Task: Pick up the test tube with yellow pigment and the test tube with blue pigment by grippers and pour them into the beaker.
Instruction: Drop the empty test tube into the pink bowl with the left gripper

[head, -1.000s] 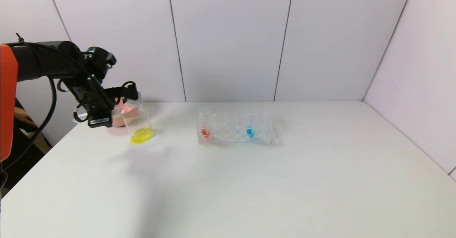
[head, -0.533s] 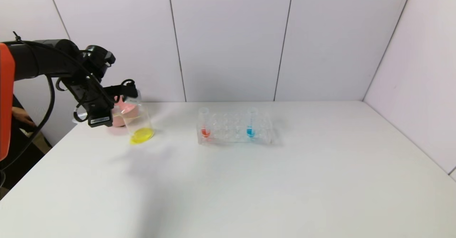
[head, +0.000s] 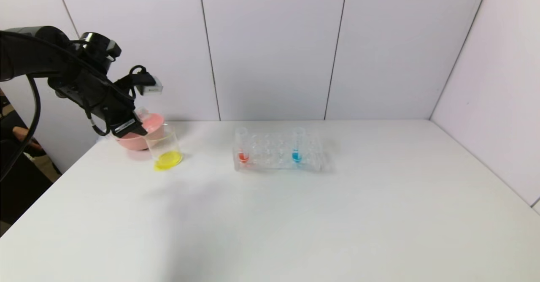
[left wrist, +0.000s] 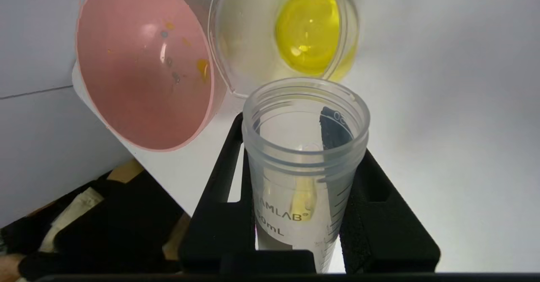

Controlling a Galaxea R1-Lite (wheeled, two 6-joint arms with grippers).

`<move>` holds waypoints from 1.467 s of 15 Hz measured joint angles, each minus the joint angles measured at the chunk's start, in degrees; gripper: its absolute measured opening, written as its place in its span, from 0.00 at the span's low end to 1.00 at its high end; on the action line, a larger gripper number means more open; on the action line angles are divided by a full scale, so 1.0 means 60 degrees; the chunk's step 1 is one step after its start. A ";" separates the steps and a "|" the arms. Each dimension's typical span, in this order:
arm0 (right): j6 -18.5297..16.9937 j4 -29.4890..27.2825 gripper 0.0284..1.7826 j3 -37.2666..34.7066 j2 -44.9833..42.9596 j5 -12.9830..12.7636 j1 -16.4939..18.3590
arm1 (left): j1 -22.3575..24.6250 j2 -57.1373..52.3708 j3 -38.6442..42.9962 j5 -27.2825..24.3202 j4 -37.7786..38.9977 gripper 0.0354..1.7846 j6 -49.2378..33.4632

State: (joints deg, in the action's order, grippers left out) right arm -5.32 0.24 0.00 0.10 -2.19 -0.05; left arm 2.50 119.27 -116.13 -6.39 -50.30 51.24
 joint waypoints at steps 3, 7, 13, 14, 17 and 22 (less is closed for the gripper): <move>0.0000 0.0000 0.96 0.0000 0.0000 0.0000 -0.0008 | 0.0014 -0.0335 0.0020 -0.0823 0.0327 0.29 -0.0951; 0.0000 -0.0004 0.96 0.0000 0.0000 0.0000 0.0000 | 0.0018 -0.0494 0.0102 -0.1185 0.2491 0.29 -0.2674; -0.0004 -0.0004 0.96 0.0000 0.0000 0.0000 0.0000 | 0.0138 -0.0124 0.0404 -0.1140 0.7213 0.29 -0.7075; 0.0000 0.0000 0.96 0.0000 0.0000 0.0000 0.0000 | 0.0262 0.0008 0.0447 -0.1140 0.7887 0.29 -0.7696; -0.0004 0.0000 0.96 0.0000 0.0000 0.0000 0.0000 | 0.0790 0.0496 0.0681 -0.1122 0.9499 0.29 -0.8598; -0.0004 -0.0004 0.96 0.0000 -0.0004 0.0000 0.0004 | 0.1640 0.1105 0.2389 -0.1176 1.1906 0.29 -0.8631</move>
State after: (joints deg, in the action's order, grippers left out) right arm -5.34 0.22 0.00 0.07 -2.19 -0.02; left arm 12.34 125.90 -101.79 -13.45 21.14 -0.55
